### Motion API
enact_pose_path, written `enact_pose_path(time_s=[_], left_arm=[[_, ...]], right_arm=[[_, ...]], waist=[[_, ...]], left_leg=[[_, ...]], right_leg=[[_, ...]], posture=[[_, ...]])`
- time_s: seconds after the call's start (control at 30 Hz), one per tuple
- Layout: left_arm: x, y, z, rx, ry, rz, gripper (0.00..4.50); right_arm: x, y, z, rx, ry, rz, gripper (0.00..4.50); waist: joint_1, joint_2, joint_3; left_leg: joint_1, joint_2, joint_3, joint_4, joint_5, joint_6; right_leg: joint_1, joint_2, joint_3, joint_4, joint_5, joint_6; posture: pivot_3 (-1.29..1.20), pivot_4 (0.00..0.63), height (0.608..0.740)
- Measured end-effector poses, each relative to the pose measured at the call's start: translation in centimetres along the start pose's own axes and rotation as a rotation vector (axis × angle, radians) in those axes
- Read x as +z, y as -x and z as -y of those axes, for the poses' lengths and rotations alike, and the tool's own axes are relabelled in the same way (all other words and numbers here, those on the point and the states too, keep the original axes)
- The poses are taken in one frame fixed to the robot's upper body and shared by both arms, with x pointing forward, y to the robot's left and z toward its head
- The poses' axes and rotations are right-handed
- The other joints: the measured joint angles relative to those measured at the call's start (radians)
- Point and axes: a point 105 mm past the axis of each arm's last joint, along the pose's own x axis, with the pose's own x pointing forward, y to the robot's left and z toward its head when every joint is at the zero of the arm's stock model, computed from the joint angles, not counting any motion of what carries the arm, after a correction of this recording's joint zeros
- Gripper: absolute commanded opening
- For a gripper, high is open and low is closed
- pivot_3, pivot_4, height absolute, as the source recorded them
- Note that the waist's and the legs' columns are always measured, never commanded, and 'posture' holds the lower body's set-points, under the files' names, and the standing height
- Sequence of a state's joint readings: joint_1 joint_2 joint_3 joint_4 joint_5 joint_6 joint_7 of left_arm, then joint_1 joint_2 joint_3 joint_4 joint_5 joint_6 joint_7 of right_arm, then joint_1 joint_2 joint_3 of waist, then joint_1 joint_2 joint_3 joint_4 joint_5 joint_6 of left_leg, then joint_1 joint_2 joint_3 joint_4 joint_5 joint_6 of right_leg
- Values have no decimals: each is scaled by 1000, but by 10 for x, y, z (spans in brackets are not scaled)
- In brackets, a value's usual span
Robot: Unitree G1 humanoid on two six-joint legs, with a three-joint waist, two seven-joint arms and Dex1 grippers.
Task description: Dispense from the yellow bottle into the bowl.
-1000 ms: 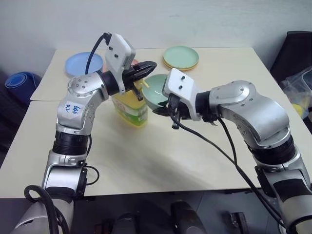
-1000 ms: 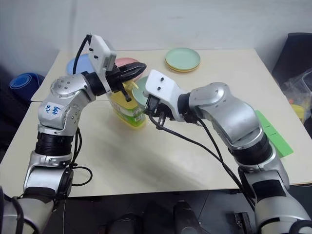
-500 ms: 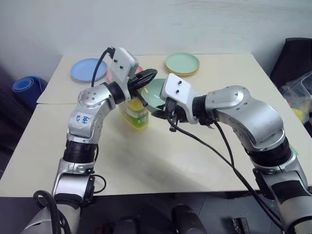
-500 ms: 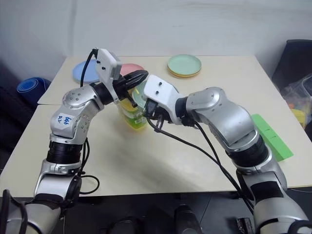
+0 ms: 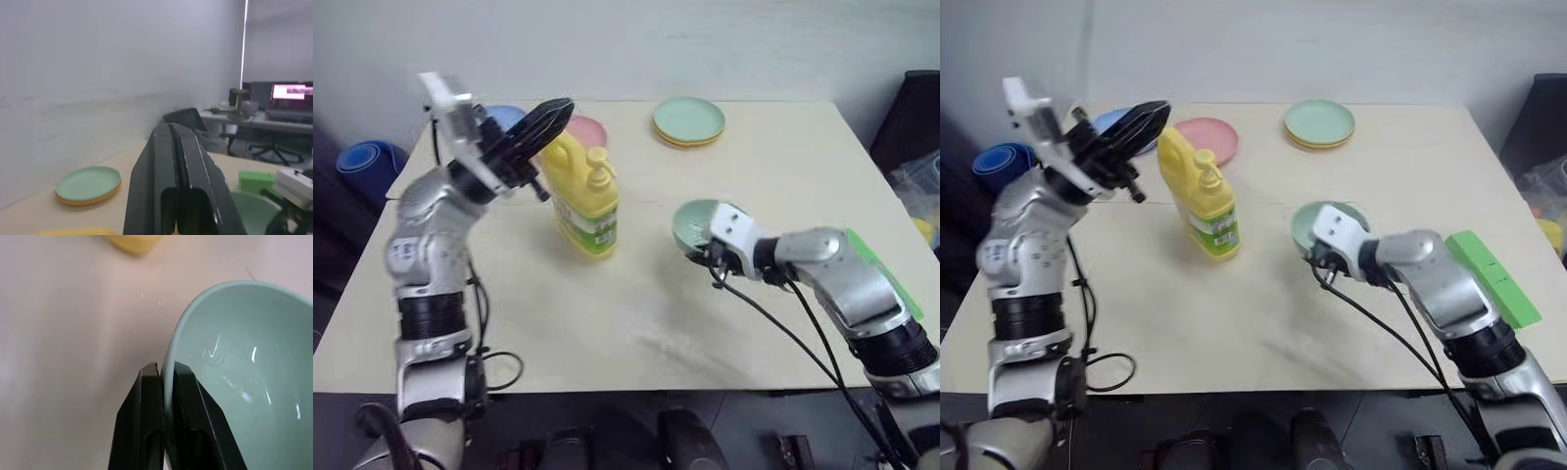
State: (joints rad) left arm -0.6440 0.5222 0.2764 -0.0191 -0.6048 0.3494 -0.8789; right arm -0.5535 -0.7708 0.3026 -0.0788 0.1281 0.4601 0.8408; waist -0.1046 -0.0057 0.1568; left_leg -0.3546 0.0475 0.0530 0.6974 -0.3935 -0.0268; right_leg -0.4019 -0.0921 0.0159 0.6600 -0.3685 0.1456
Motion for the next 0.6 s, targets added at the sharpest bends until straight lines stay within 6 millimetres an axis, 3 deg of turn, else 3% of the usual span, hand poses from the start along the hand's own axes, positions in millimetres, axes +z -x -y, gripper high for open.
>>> enact_pose_path(time_s=[0.13, 0.17, 0.27, 0.4, 0.5, 0.6], left_arm=[[-38, 50, 5, 13, -21, -222, 19], [-46, 60, 9, 12, -23, -263, 3], [-66, 84, 20, 8, -14, -358, 558], [-89, 119, 37, 11, -2, -489, 1615], [-110, 147, 54, 27, 52, -586, 2524], [-129, 182, 84, -32, 61, -735, 3409]], right_arm=[[-38, -10, -12, 15, -7, 3, 0], [-43, -12, -15, 17, -34, 17, 301], [-37, -8, -14, 9, -72, 83, 1236], [-30, 13, -14, -21, -77, 189, 2415], [-22, 32, -26, 8, -78, 278, 3455], [-44, 58, -55, 59, -132, 260, 4447]], waist=[[-9, -3, 8], [-6, -3, 13], [3, -2, 17], [25, -1, 18], [43, -2, 18], [65, -2, 18]], left_leg=[[0, 0, -4, 1, 0, 0], [0, 1, -6, 2, 1, 0], [0, 1, -8, 5, 2, 2], [0, 1, -11, 2, 2, 2], [-1, 0, -13, 2, 2, 2], [0, -1, -13, 0, 1, 3]], right_leg=[[4, -2, -5, -1, 0, 0], [6, -4, -7, -1, 0, 0], [8, -7, -10, -2, 0, 0], [9, -8, -12, -2, 0, 0], [10, -8, -14, -4, 0, 0], [12, -9, -14, -8, 0, 0]], posture=[[0, 150, 740], [0, 150, 740], [0, 150, 740], [0, 150, 740], [0, 150, 740], [0, 150, 740]])
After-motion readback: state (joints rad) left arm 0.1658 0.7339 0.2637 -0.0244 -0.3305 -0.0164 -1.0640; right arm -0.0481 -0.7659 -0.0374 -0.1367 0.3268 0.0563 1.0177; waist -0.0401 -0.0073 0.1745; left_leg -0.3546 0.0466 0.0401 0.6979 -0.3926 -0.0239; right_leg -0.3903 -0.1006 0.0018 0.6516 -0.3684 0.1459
